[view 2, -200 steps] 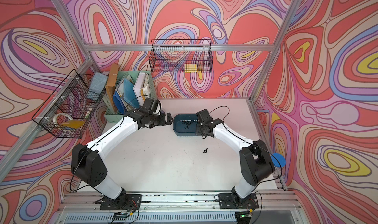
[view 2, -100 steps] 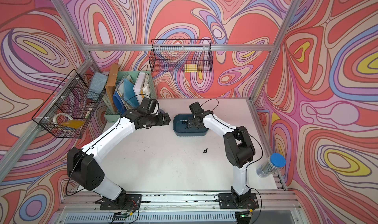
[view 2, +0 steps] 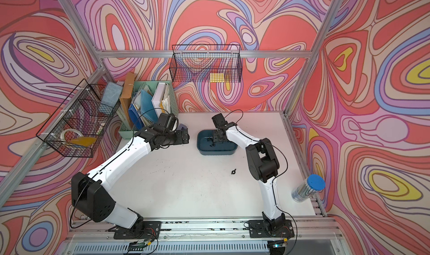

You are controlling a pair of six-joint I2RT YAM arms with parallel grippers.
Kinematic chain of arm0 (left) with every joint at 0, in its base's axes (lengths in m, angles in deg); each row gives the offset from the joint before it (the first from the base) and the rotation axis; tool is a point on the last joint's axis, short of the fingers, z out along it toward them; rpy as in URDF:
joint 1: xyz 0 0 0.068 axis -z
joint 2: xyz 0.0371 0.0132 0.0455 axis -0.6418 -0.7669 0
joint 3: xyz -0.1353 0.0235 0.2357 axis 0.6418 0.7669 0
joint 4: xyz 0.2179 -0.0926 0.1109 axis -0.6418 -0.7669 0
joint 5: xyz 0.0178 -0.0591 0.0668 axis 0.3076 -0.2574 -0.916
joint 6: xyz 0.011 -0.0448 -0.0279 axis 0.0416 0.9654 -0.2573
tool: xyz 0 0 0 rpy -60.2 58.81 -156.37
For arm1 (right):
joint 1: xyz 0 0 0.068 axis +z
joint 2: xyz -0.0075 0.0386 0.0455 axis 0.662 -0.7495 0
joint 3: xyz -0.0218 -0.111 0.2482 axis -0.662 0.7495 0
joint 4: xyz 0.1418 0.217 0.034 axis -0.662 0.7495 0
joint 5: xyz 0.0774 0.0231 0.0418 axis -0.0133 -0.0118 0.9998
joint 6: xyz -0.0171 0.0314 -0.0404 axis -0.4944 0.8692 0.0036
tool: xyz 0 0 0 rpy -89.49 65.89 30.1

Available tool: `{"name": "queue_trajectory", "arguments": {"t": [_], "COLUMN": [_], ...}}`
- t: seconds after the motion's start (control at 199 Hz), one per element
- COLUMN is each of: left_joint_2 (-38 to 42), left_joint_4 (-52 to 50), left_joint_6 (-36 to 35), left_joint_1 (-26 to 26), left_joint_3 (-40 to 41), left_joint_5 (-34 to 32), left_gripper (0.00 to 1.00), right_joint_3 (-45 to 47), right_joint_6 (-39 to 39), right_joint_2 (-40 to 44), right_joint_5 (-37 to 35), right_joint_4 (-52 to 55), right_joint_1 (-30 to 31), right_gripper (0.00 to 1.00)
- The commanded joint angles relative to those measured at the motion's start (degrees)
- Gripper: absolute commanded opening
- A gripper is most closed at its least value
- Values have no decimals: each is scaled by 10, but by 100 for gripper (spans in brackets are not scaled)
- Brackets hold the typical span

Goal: Take out the wing nut from the storage box
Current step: Pick up the wing nut from the storage box.

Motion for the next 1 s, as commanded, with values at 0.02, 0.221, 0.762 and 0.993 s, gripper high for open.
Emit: {"name": "queue_trajectory", "arguments": {"t": [0.02,0.221,0.762,0.993], "left_joint_2": [14,8,-2,0], "left_joint_4": [-9,-8,-19,-22], "left_joint_6": [-13,-15,-19,-18], "left_joint_1": [2,2,1,1], "left_joint_3": [2,-3,-17,-16], "left_joint_5": [-19,-22,-36,-38], "left_gripper": [99,99,99,99], "right_joint_3": [-20,-28,-75,-68], "right_joint_6": [-5,-11,-27,-26], "right_joint_2": [-30,-52,-103,-100], "right_joint_5": [5,6,22,25], "right_joint_4": [1,-8,-21,-29], "right_joint_1": [-20,-37,-44,-44], "right_gripper": [47,45,29,8]}}
